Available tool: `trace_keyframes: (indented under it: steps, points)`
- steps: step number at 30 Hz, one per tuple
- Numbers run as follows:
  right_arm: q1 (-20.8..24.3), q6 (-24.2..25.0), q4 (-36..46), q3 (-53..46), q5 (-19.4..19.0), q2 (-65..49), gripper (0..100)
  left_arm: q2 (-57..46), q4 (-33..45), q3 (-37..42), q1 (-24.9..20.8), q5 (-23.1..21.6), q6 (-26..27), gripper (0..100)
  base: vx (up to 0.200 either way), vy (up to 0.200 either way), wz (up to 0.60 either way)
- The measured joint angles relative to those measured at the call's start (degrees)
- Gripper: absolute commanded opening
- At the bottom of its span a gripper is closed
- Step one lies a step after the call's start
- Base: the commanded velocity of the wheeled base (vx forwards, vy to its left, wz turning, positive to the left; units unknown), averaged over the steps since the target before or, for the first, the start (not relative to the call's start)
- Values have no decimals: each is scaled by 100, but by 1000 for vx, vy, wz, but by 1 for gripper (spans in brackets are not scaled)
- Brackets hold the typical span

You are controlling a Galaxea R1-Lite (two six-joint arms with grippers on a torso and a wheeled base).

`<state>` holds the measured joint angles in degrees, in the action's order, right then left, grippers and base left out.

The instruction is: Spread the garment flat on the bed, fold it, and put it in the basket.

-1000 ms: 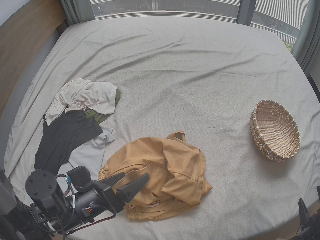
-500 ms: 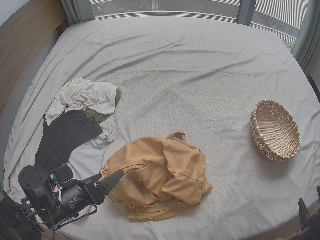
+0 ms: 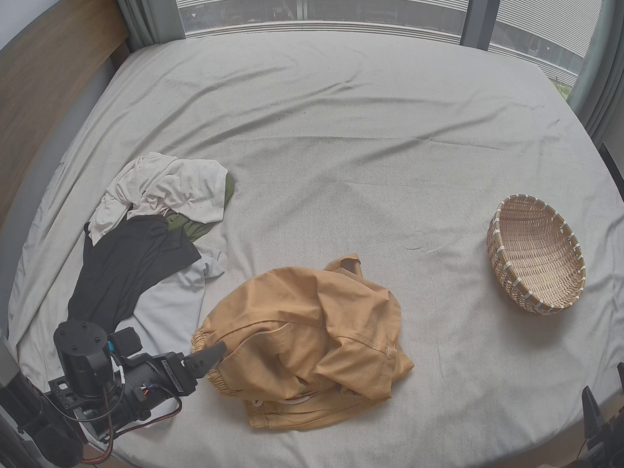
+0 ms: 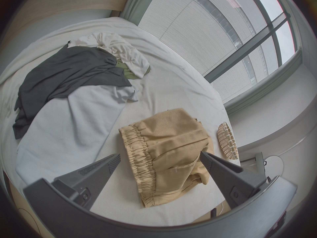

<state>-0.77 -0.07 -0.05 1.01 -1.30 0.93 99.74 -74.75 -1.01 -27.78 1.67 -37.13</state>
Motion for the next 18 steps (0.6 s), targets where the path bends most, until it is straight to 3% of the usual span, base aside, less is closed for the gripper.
trace_keyframes:
  steps: [18]
  points:
    - [-5,0,-2,0,0,0,100,900,-257,-383,-85,-347,-233,100,0,0,0]
